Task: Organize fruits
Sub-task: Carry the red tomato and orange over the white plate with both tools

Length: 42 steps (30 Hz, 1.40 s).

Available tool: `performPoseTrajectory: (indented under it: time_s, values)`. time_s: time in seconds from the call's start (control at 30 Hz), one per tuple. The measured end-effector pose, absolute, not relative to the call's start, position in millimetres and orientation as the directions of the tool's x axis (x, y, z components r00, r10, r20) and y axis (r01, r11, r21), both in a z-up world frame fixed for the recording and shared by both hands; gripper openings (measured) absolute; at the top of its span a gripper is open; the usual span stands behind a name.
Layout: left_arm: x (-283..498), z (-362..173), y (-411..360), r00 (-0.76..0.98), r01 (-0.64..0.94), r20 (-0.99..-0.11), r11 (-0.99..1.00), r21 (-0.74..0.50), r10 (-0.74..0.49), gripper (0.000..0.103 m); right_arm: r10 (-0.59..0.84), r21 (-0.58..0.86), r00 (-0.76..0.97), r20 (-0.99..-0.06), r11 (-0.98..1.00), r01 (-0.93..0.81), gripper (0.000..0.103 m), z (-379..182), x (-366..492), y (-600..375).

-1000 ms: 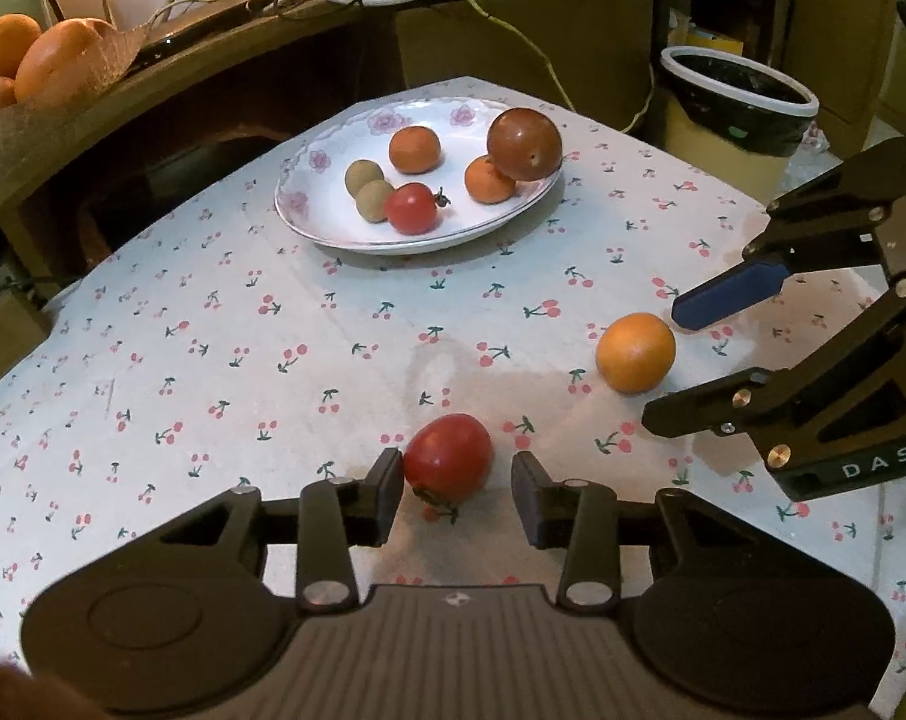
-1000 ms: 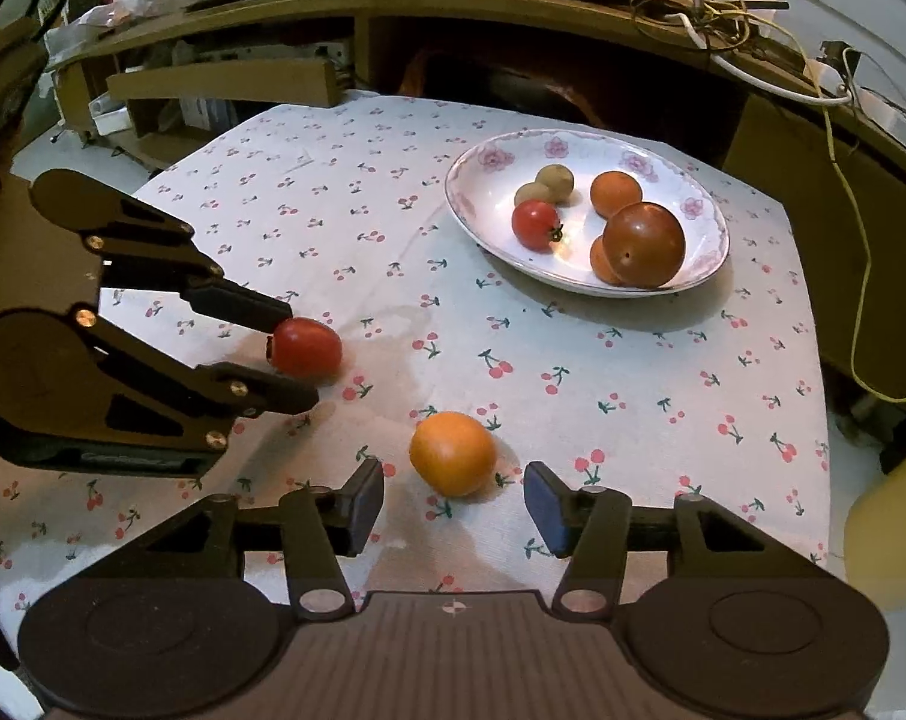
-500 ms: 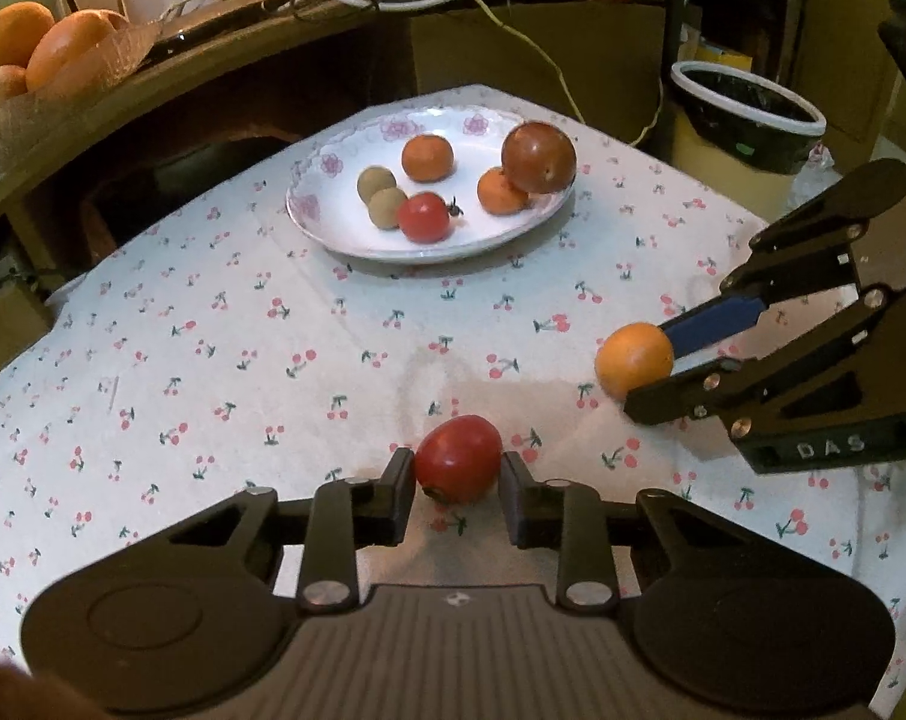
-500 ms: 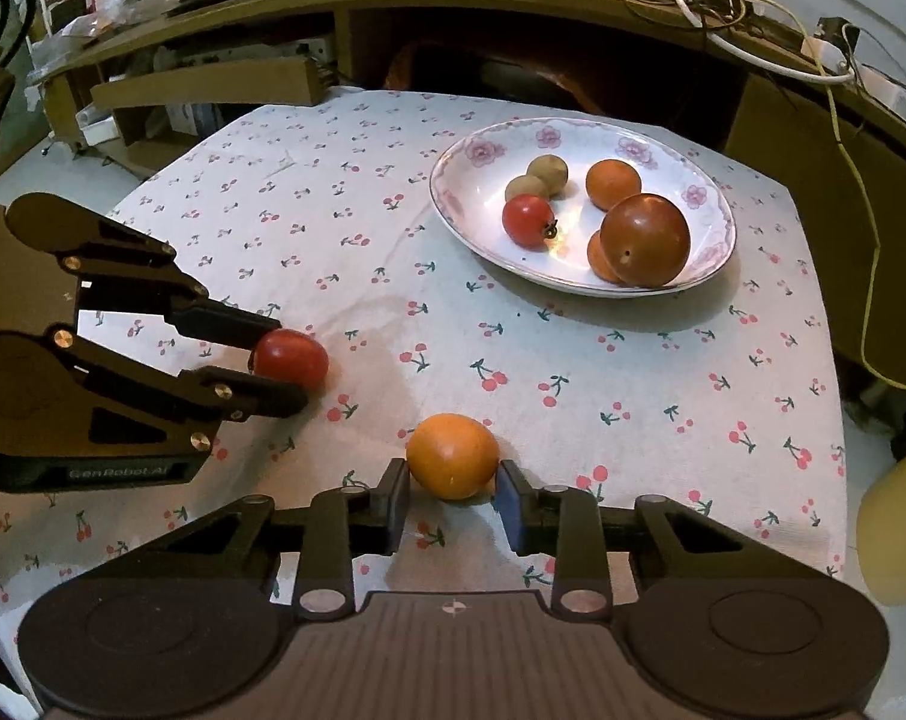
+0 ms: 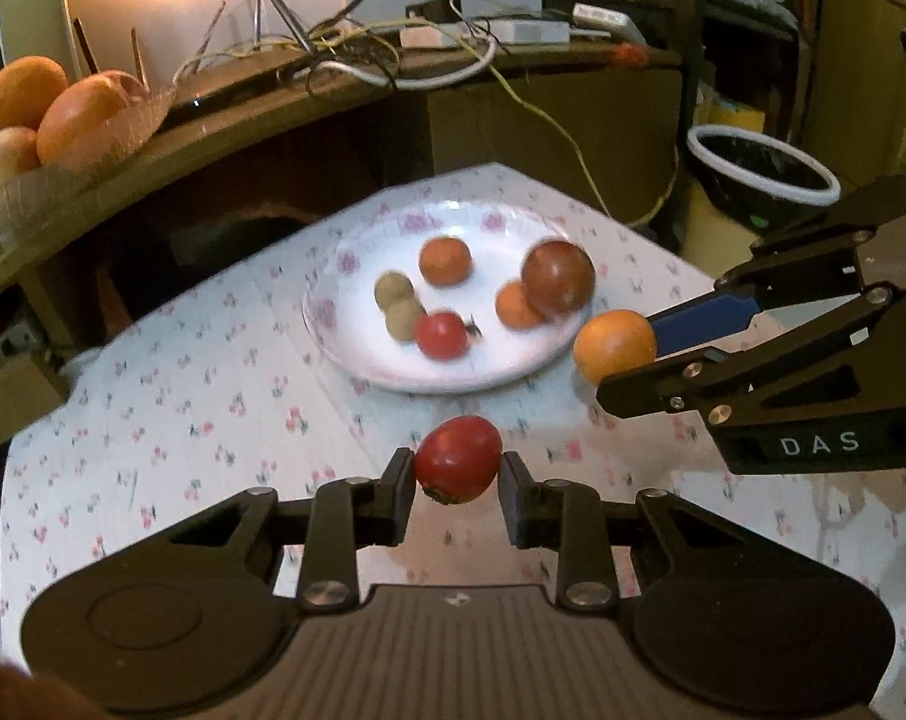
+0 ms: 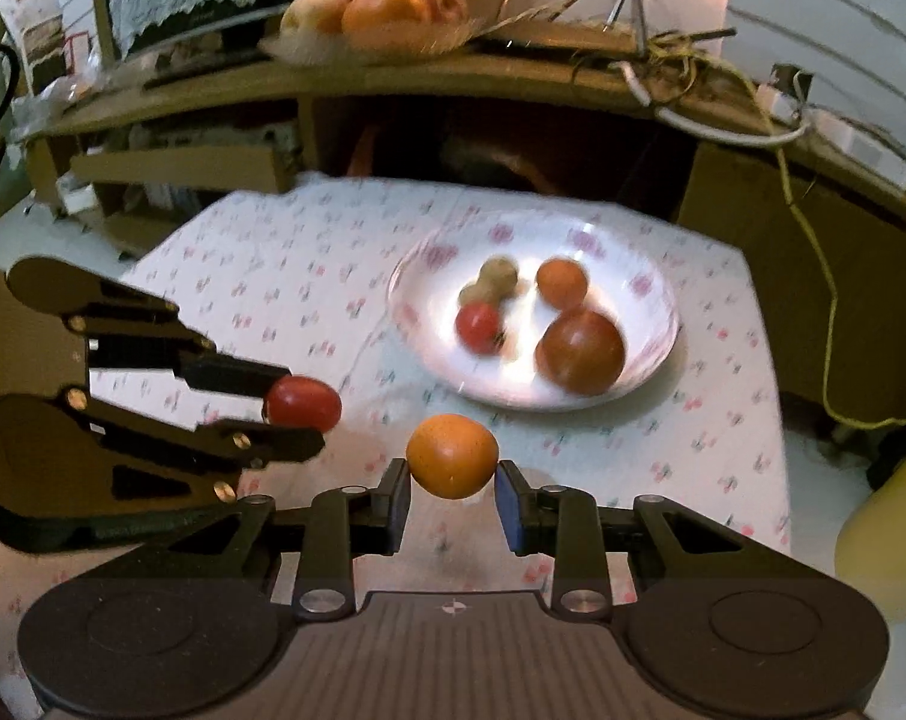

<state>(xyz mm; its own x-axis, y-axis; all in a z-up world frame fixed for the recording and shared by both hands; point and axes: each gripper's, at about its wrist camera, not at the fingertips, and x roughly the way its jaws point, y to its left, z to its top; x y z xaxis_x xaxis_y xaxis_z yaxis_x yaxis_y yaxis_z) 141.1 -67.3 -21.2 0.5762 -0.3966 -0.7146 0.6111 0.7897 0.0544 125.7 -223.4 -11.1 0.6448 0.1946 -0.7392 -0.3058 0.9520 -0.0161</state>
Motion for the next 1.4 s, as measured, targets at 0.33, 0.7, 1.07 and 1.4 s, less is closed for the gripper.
performPoseTrajectory:
  time_s: [0.33,0.7,1.07,1.4]
  values:
    - [177,-21,-83,0.6,0.588,-0.7,0.807,0.057,-0.387,0.035,0.16,-0.025,0.677,-0.719,0.967,-0.255,0.031,-8,156,-232]
    - [198,-32,-92,0.595,0.584,-0.711,0.809,0.062,-0.375,0.035,0.146,-0.05,0.672,-0.726,0.963,-0.264,0.031,-16,177,-232]
    - [222,-41,-96,0.609,0.567,-0.71,0.82,0.079,-0.353,0.035,0.151,-0.058,0.668,-0.729,0.959,-0.279,0.03,-24,199,-233]
    - [233,-44,-98,0.623,0.551,-0.707,0.829,0.093,-0.335,0.034,0.137,-0.078,0.675,-0.725,0.957,-0.278,0.03,-27,214,-231]
